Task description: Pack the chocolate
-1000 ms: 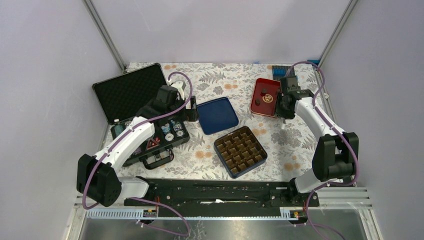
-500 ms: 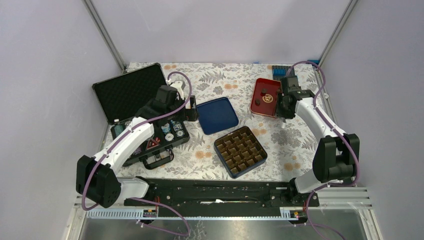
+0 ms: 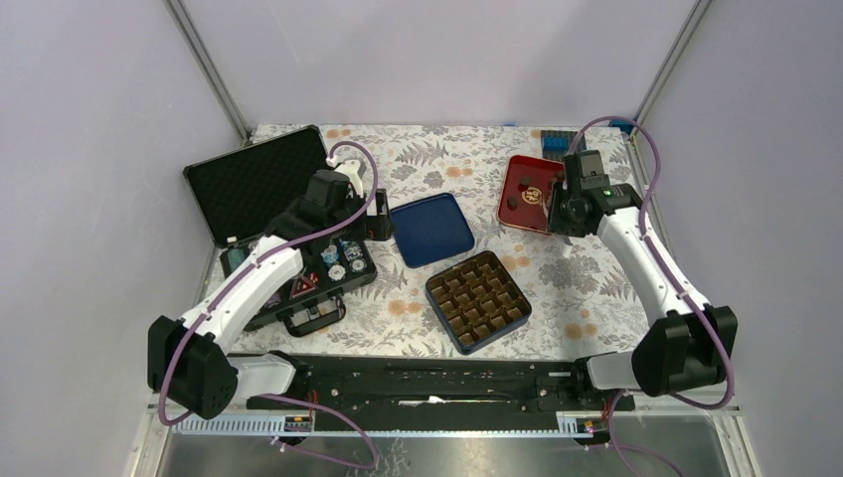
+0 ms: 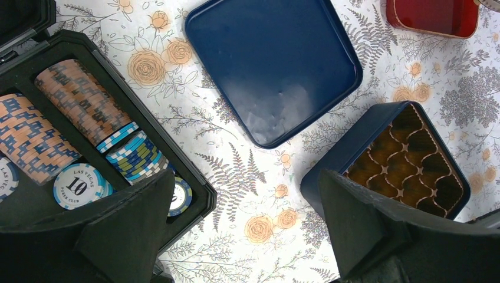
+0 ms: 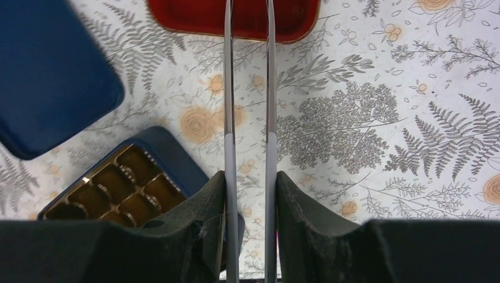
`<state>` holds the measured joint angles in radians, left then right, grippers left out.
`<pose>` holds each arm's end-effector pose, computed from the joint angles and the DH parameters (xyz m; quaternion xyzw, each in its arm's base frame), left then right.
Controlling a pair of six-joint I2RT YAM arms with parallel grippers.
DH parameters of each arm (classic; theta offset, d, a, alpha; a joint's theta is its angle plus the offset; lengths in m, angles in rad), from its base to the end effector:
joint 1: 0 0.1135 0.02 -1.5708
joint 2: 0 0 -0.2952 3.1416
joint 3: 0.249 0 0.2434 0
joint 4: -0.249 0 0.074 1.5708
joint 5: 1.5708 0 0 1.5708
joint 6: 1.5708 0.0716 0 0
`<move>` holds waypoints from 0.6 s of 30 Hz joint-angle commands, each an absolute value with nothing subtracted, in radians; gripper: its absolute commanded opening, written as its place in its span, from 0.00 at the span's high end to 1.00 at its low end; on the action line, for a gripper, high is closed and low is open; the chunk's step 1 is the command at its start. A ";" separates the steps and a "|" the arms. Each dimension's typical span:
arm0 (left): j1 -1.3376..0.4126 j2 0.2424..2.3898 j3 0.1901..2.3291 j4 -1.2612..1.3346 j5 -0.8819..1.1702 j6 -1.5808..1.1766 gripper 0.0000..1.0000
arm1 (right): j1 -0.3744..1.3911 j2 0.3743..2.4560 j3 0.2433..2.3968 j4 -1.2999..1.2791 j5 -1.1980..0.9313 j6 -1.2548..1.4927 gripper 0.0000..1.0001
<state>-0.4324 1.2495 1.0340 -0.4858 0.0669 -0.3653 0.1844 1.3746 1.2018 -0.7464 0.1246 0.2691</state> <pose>0.2533 -0.1222 0.3079 0.0445 0.9055 -0.1914 0.3761 0.2898 0.0450 0.3062 0.0599 0.9439 0.0143 0.3245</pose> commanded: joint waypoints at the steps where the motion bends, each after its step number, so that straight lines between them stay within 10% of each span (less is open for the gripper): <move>1: -0.429 1.219 1.054 -0.476 0.039 -0.369 0.01 | 0.223 1.269 1.275 -0.816 0.046 0.287 0.81; 18: -0.430 1.236 1.089 -0.493 0.005 -0.390 0.01 | 0.456 1.003 1.218 -1.033 -0.109 0.396 0.85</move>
<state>-0.4324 1.2476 1.0504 -0.5102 0.0341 -0.3740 0.4107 1.0660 1.2415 -1.0023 -0.0322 0.3382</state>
